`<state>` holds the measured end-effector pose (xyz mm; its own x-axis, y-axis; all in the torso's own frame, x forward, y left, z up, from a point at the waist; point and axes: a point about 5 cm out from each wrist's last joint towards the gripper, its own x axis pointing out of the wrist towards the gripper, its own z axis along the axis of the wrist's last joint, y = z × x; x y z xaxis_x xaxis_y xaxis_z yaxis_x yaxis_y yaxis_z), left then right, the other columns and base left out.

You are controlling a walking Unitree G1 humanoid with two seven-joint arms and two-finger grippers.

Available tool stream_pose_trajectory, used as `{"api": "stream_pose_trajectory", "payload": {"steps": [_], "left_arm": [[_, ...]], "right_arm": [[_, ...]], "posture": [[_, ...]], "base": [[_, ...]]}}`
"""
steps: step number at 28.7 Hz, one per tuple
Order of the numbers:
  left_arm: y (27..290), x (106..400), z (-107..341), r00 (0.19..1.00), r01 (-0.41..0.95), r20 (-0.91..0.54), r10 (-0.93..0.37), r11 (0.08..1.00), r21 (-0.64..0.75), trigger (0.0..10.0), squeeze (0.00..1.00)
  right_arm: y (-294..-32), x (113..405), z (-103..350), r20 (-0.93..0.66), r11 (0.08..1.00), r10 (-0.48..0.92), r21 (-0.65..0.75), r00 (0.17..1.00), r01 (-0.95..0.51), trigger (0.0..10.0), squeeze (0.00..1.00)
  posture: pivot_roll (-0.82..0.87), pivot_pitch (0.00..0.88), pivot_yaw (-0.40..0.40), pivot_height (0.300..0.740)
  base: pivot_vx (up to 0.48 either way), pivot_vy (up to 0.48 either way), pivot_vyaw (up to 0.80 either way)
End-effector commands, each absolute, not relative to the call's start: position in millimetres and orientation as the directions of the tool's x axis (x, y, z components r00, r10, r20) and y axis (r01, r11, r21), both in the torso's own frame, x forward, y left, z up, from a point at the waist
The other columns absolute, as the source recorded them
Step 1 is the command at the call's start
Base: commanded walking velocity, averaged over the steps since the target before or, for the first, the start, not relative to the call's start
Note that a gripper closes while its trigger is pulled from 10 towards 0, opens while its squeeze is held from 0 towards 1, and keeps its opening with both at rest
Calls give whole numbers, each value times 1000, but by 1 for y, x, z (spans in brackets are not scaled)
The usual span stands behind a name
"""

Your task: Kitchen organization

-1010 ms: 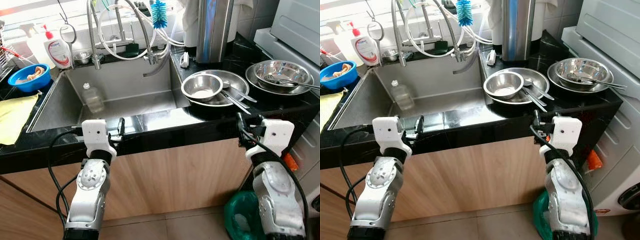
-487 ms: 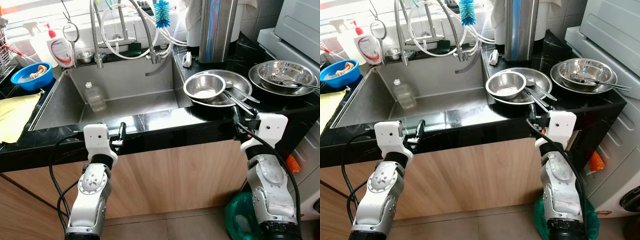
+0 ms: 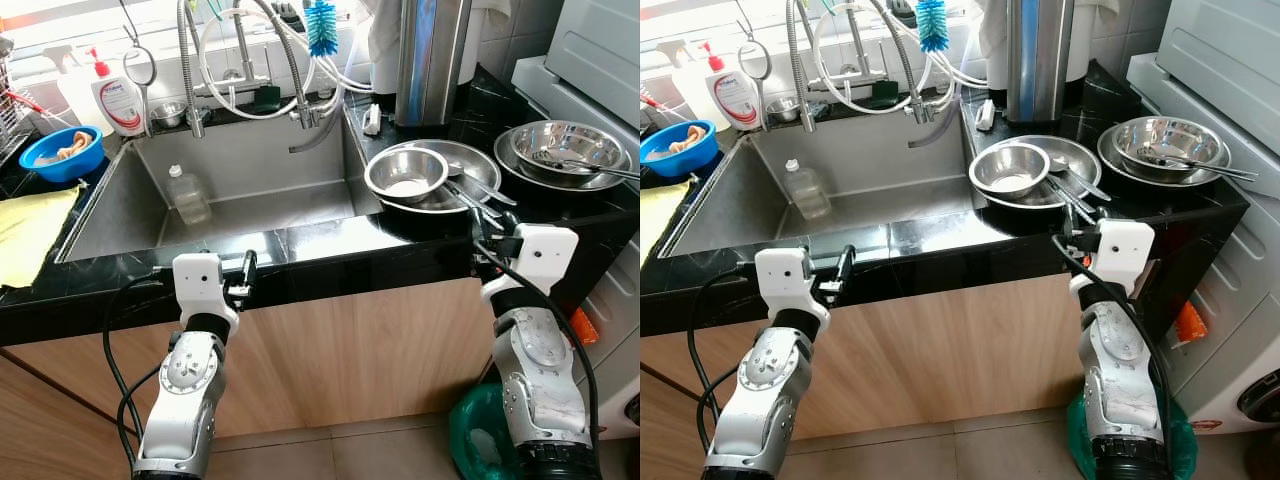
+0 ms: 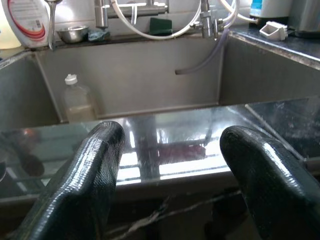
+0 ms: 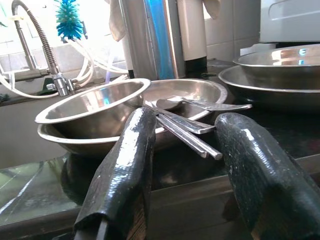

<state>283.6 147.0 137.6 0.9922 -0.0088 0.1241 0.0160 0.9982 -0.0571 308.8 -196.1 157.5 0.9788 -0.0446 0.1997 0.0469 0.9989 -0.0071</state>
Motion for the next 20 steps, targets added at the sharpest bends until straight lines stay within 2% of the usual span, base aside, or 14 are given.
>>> {"api": "stream_pose_trajectory", "payload": {"steps": [1, 2, 3, 5, 6, 7, 20], "left_arm": [[150, 282, 141, 991, -1, 133, 7, 999, -46, 10000, 0], [150, 282, 141, 991, -1, 133, 7, 999, -45, 10000, 0], [150, 282, 141, 991, 0, 134, 6, 999, -46, 10000, 0], [149, 282, 141, 991, 1, 135, 5, 999, -45, 10000, 0], [149, 283, 142, 991, 1, 136, 5, 999, -46, 10000, 0], [149, 283, 142, 991, 1, 136, 5, 999, -47, 10000, 0], [148, 283, 144, 990, -3, 143, 11, 999, -54, 10000, 0]], "right_arm": [[-188, 311, 160, 211, 1000, -25, -9, 977, 28, 5098, 0], [-188, 311, 160, 212, 1000, -25, -7, 977, 27, 4980, 0], [-187, 312, 160, 214, 1000, -20, -12, 977, 23, 3804, 0], [-186, 312, 161, 215, 1000, -15, -18, 976, 19, 3608, 0], [-186, 312, 161, 218, 1000, -14, -14, 976, 18, 1490, 0], [-186, 312, 161, 219, 1000, -15, -13, 976, 18, 0, 0], [-185, 313, 164, 228, 1000, -16, -14, 974, 19, 0, 0]], "posture": [[-181, 0, 129, 740], [-181, 0, 129, 740], [-186, 0, 129, 740], [-185, 0, 130, 740], [-185, 0, 129, 740], [-185, 0, 129, 740], [-186, 0, 129, 740]], "base": [[0, 0, 0], [0, 0, 0], [0, 0, 0], [0, 0, 0], [0, 0, 0], [0, 0, 0], [0, 0, 0]]}}
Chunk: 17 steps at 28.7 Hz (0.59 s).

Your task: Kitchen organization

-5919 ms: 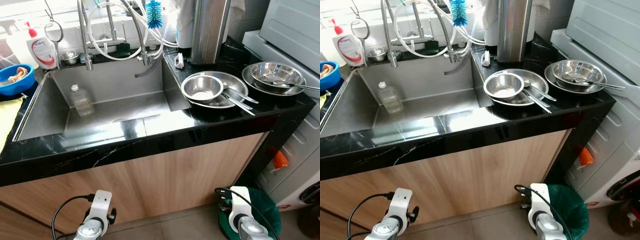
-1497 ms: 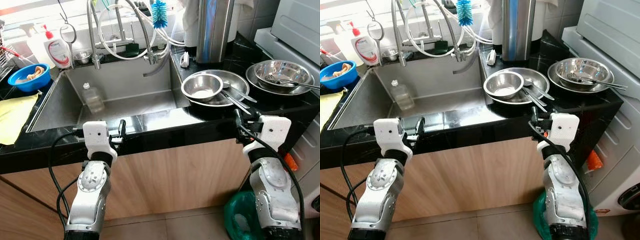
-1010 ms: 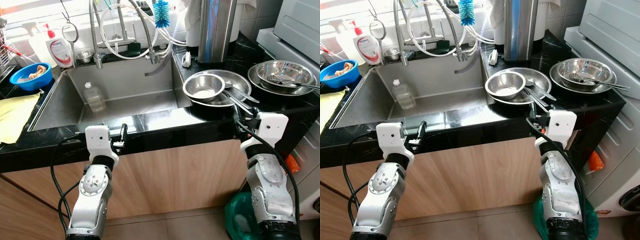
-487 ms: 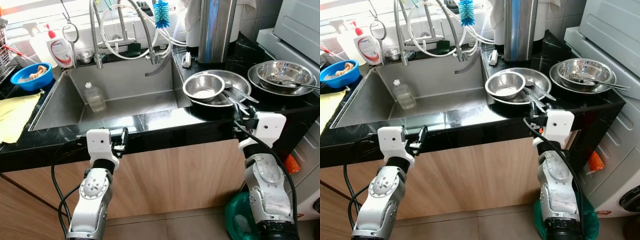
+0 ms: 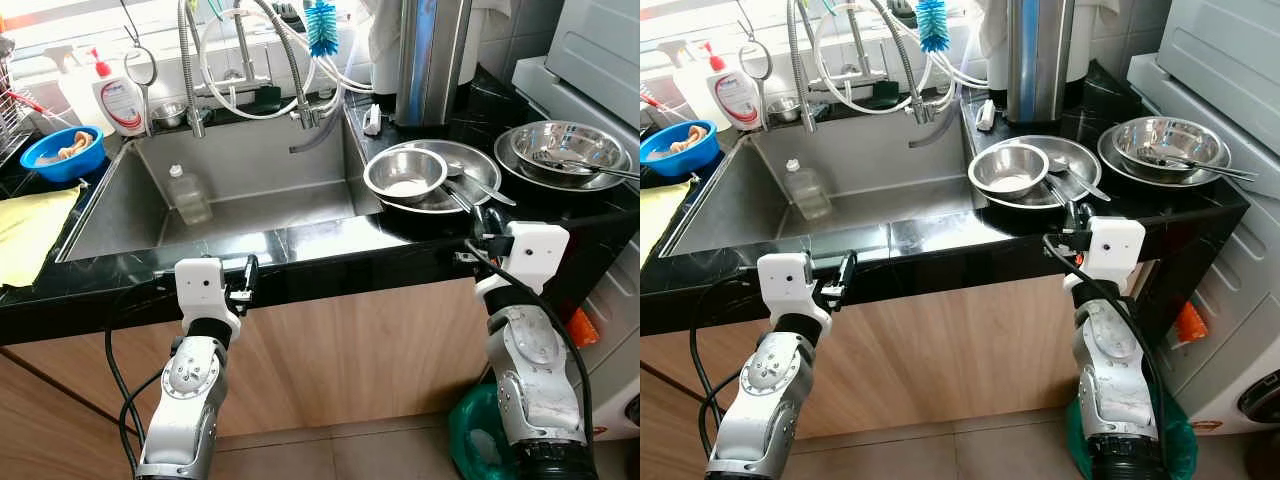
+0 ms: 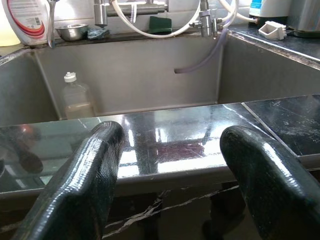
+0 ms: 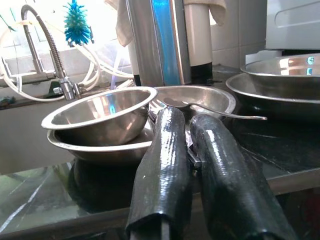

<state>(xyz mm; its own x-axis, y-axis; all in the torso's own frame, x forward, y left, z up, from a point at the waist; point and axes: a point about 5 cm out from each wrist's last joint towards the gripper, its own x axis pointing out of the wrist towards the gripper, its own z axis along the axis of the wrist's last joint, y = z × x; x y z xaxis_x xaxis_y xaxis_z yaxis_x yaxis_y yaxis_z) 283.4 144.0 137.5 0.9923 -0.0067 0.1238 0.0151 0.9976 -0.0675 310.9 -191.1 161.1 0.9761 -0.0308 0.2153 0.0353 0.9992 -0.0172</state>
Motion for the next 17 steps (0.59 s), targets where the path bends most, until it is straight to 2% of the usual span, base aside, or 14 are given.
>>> {"api": "stream_pose_trajectory", "payload": {"steps": [1, 5, 6, 7, 8, 9, 17], "left_arm": [[148, 283, 144, 990, -3, 143, 11, 999, -54, 10000, 0], [149, 284, 146, 988, -4, 151, 12, 999, -54, 10000, 0], [149, 284, 147, 988, -3, 152, 11, 999, -54, 10000, 0], [149, 284, 147, 988, -3, 154, 11, 999, -54, 10000, 0], [149, 284, 147, 988, -3, 154, 11, 999, -54, 10000, 0], [149, 285, 147, 988, -1, 155, 10, 999, -54, 10000, 0], [147, 286, 149, 987, 3, 161, 6, 998, -56, 10000, 0]], "right_arm": [[-185, 313, 164, 228, 1000, -16, -14, 974, 19, 0, 0], [-183, 315, 169, 247, 1000, -19, -10, 969, 22, 39, 0], [-183, 316, 170, 253, 1000, -21, -8, 967, 24, 588, 0], [-183, 316, 172, 260, 1000, -25, -9, 965, 29, 2980, 0], [-183, 316, 173, 263, 999, -28, -10, 964, 31, 8745, 0], [-183, 316, 174, 265, 999, -29, -12, 964, 33, 10000, 0], [-184, 318, 175, 270, 999, -35, -15, 962, 41, 10000, 0]], "posture": [[-186, 0, 129, 740], [-179, 0, 133, 740], [-180, 0, 134, 740], [-180, 0, 134, 740], [-179, 0, 135, 740], [-179, 0, 135, 740], [-179, 0, 136, 740]], "base": [[0, 0, 0], [0, 0, 0], [0, 0, 0], [0, 0, 0], [0, 0, 0], [0, 0, 0], [0, 0, 0]]}}
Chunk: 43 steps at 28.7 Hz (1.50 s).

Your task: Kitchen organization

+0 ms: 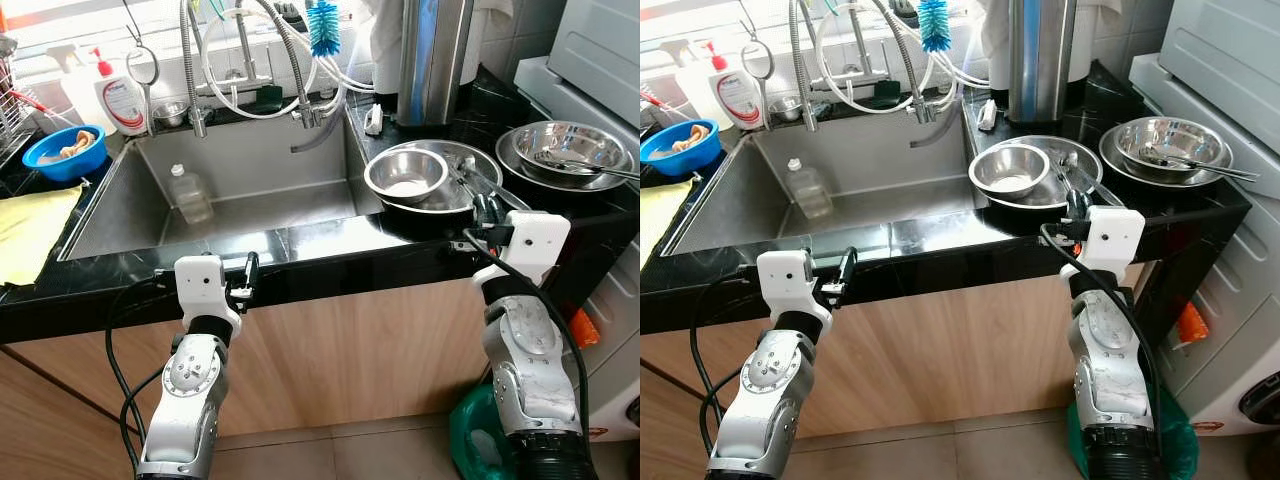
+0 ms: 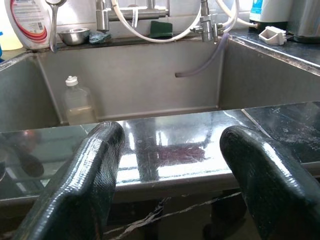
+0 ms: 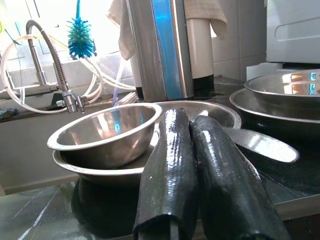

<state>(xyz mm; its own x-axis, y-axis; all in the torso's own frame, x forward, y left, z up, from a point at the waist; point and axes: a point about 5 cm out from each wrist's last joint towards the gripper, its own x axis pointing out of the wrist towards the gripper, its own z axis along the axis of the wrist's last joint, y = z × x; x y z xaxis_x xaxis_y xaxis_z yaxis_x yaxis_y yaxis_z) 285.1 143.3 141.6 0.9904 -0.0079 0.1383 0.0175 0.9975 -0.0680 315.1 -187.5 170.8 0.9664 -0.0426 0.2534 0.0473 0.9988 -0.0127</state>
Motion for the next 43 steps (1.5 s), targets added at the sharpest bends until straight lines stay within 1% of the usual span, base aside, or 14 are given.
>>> {"api": "stream_pose_trajectory", "payload": {"steps": [1, 11, 18, 22, 23, 24, 25, 26, 37, 43], "left_arm": [[147, 286, 149, 987, 4, 161, 6, 998, -57, 10000, 0], [146, 287, 150, 986, 0, 166, 10, 998, -58, 10000, 0], [146, 287, 150, 986, 0, 165, 10, 998, -57, 10000, 0], [145, 287, 149, 987, 1, 162, 8, 998, -56, 10000, 0], [145, 286, 148, 987, 2, 161, 7, 998, -56, 10000, 0], [145, 286, 148, 987, 2, 160, 7, 998, -57, 10000, 0], [145, 286, 148, 987, 2, 159, 7, 998, -57, 10000, 0], [145, 286, 148, 987, 2, 158, 7, 998, -56, 10000, 0], [145, 286, 148, 987, 2, 158, 7, 998, -56, 10000, 0], [145, 286, 148, 987, -1, 159, 10, 998, -57, 10000, 0]], "right_arm": [[-184, 318, 176, 274, 999, -35, -16, 961, 41, 10000, 0], [-187, 322, 188, 310, 998, -44, -27, 950, 56, 10000, 0], [-186, 323, 183, 288, 998, -37, -36, 957, 50, 10000, 0], [-183, 323, 179, 267, 999, -8, -33, 964, 18, 10000, 0], [-183, 323, 178, 265, 999, -11, -33, 964, 20, 10000, 827], [-183, 323, 178, 265, 999, -12, -34, 964, 22, 10000, 812], [-184, 323, 177, 264, 999, -15, -38, 964, 26, 10000, 765], [-184, 323, 177, 262, 999, -16, -44, 965, 29, 10000, 0], [-184, 324, 178, 261, 998, -20, -46, 965, 34, 10000, 0], [-175, 320, 191, 303, 998, 28, -65, 953, -8, 10000, 0]], "posture": [[-179, 0, 136, 740], [-180, 0, 135, 740], [-177, 0, 132, 740], [-179, 0, 131, 740], [-179, 0, 131, 740], [-179, 0, 131, 740], [-179, 0, 131, 740], [-177, 0, 130, 740], [-175, 0, 129, 740], [-176, 0, 130, 740]], "base": [[0, 0, 0], [0, 0, 0], [0, 0, 0], [0, 0, 0], [0, 0, 0], [0, 0, 0], [0, 0, 0], [0, 0, 0], [0, 0, 0], [0, 0, 0]]}}
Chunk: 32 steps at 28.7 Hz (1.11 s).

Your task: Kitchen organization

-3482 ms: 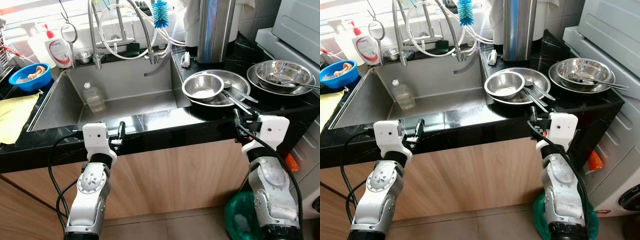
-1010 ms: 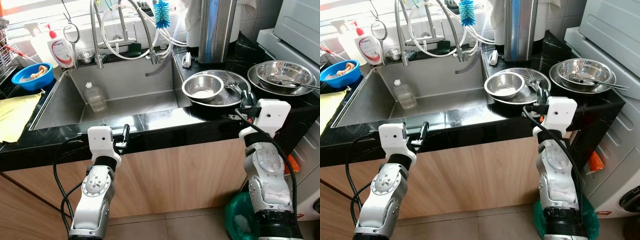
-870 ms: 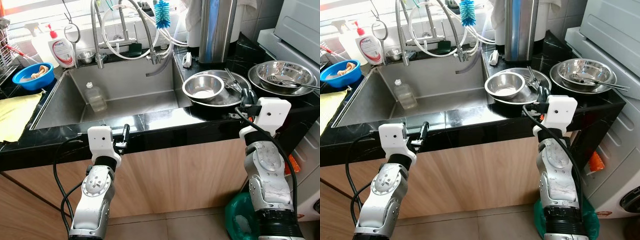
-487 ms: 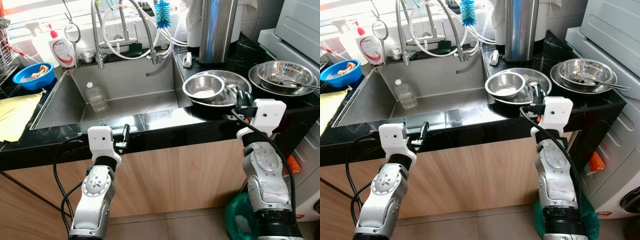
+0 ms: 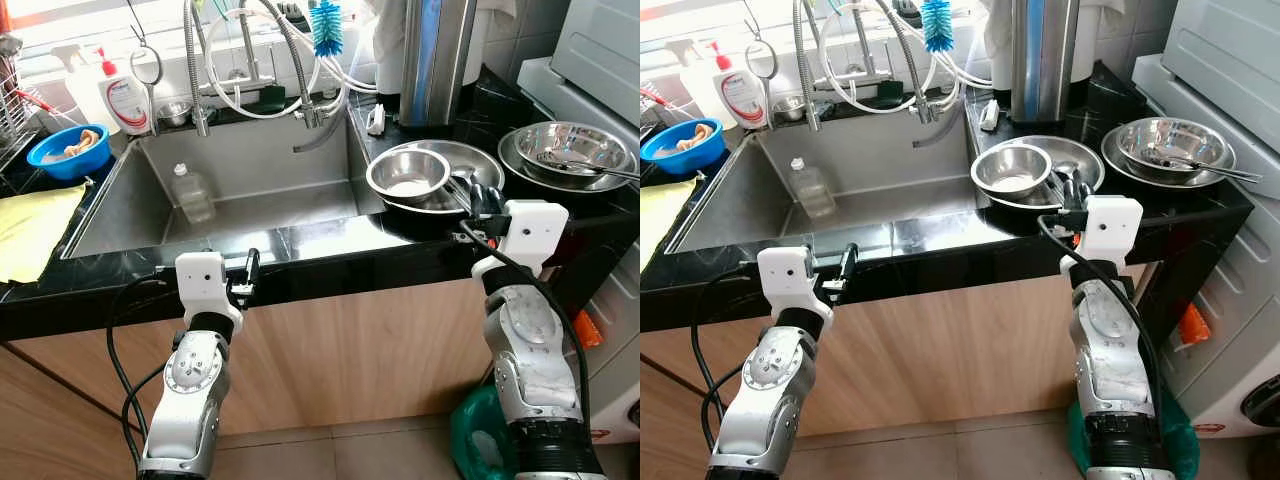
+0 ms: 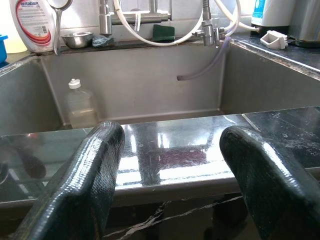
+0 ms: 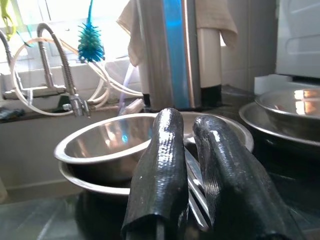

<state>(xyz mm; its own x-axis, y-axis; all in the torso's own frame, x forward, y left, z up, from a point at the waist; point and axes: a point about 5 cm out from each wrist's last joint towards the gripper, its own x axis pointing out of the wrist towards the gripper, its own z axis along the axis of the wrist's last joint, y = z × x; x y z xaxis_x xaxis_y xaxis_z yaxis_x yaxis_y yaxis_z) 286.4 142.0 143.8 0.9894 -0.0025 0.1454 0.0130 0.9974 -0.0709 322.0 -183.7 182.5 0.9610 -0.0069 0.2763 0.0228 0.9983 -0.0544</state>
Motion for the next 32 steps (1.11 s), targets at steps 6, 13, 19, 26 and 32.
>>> {"api": "stream_pose_trajectory", "payload": {"steps": [6, 13, 19, 26, 32], "left_arm": [[145, 286, 148, 987, -1, 159, 10, 998, -59, 10000, 0], [145, 286, 144, 989, -1, 151, 10, 998, -61, 10000, 0], [142, 287, 143, 989, 5, 146, 5, 998, -65, 10000, 0], [141, 287, 141, 990, 4, 140, 6, 998, -68, 10000, 0], [142, 286, 141, 990, 2, 140, 7, 998, -68, 10000, 0]], "right_arm": [[-163, 311, 198, 320, 991, 94, -118, 943, -58, 10000, 0], [-166, 294, 189, 287, 993, 83, -103, 954, -56, 10000, 1000], [-168, 283, 181, 244, 994, 60, -104, 968, -35, 10000, 1000], [-170, 272, 170, 186, 996, 30, -84, 982, -14, 10000, 1000], [-170, 271, 170, 180, 997, 29, -76, 983, -15, 10000, 1000]], "posture": [[-179, 0, 130, 740], [-190, 0, 127, 740], [-194, 0, 124, 740], [-195, 0, 119, 740], [-195, 0, 119, 740]], "base": [[0, 0, 0], [0, 0, 0], [0, 0, 0], [0, 0, 0], [0, 0, 0]]}}
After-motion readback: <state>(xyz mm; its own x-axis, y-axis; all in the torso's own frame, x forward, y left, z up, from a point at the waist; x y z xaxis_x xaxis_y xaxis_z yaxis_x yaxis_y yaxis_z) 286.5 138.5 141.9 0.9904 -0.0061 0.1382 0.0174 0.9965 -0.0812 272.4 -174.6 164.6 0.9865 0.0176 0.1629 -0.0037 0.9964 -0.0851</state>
